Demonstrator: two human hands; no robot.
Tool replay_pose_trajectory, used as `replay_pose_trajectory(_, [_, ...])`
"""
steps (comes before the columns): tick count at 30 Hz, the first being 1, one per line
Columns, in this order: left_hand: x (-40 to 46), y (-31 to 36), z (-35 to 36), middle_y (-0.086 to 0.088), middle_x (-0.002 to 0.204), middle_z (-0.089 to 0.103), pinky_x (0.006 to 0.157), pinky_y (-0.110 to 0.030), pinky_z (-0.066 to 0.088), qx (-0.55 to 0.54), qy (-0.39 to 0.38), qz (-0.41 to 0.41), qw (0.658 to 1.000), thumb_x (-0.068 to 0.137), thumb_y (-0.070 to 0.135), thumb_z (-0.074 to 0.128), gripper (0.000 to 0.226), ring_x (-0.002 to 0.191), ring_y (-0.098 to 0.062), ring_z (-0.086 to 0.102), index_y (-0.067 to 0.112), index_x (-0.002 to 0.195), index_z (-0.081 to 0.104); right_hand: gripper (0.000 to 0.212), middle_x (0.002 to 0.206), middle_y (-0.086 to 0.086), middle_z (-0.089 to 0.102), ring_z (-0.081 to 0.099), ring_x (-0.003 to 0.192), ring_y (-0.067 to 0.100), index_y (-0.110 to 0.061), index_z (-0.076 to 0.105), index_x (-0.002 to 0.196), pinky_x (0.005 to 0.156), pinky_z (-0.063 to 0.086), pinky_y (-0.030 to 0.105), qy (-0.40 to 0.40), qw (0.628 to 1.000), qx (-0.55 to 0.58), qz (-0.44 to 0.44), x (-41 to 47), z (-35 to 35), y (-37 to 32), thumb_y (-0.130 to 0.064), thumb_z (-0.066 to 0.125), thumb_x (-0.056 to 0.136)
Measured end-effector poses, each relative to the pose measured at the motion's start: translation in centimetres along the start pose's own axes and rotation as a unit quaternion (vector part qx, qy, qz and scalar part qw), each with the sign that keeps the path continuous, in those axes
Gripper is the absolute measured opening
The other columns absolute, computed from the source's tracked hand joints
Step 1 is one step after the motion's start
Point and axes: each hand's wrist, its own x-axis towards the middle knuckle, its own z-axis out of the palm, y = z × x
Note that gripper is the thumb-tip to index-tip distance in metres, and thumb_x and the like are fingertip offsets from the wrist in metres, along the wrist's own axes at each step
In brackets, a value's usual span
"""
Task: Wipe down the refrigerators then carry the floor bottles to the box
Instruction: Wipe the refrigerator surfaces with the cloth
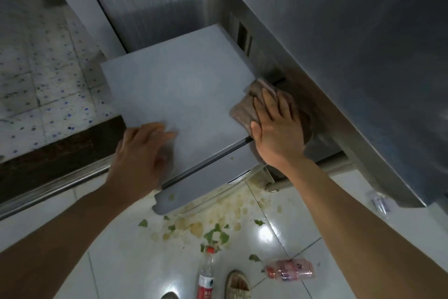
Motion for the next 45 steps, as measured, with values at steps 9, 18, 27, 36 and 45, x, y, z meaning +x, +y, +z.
replay_pose_trajectory(9, [-1.8,-1.2,0.4,-0.003,0.137,0.051,0.101,-0.047,0.038,-0.076,0.036,-0.013,0.996,0.073,0.003,0.071,0.055,0.121,-0.031,0.044,0.016,0.125,0.059,0.053,0.152,0.005,0.035,0.024,0.143,0.031,-0.018,0.043,0.142,0.116,0.016,0.051,0.015,0.987,0.093,-0.128,-8.2,0.7,-13.0,-0.040,0.029,0.096])
replay_pose_trajectory(18, [-3.1,-2.4,0.2,0.007,0.140,0.045,0.108,-0.025,0.025,-0.130,0.042,0.006,0.991,0.080,0.005,0.068,0.051,0.126,-0.017,0.034,0.019,0.129,0.056,0.070,0.159,0.010,0.015,0.013,0.146,0.033,-0.018,0.016,0.152,0.117,0.013,0.049,-0.002,0.997,0.025,0.075,-3.7,0.3,-7.9,-0.049,0.002,0.091])
replay_pose_trajectory(27, [-5.7,-4.8,-1.5,0.005,0.133,0.053,0.100,-0.016,0.029,-0.187,0.054,-0.050,0.980,0.082,-0.002,0.060,0.050,0.123,-0.010,0.044,0.021,0.126,0.055,0.063,0.158,0.004,0.022,0.017,0.145,0.035,-0.021,0.030,0.149,0.115,0.017,0.054,0.011,0.994,0.095,-0.060,-10.5,1.4,-20.9,-0.036,0.043,0.089])
replay_pose_trajectory(36, [-5.2,-8.1,-3.4,0.005,0.130,0.053,0.094,-0.029,0.041,-0.176,0.115,-0.095,0.973,0.081,-0.001,0.059,0.050,0.122,-0.015,0.043,0.021,0.126,0.054,0.065,0.161,0.005,-0.007,-0.010,0.144,0.037,-0.034,0.003,0.151,0.114,-0.007,0.052,-0.036,0.995,0.045,-0.082,4.7,1.5,-23.8,-0.048,0.033,0.095])
replay_pose_trajectory(45, [-6.7,-7.0,-3.5,0.001,0.130,0.054,0.096,-0.031,0.042,-0.185,0.102,-0.079,0.974,0.081,-0.003,0.059,0.050,0.122,-0.018,0.045,0.016,0.126,0.054,0.068,0.161,0.004,-0.004,-0.010,0.146,0.031,-0.025,0.008,0.153,0.118,-0.001,0.051,-0.048,0.986,0.060,-0.147,-1.3,0.3,-21.4,-0.035,0.042,0.094])
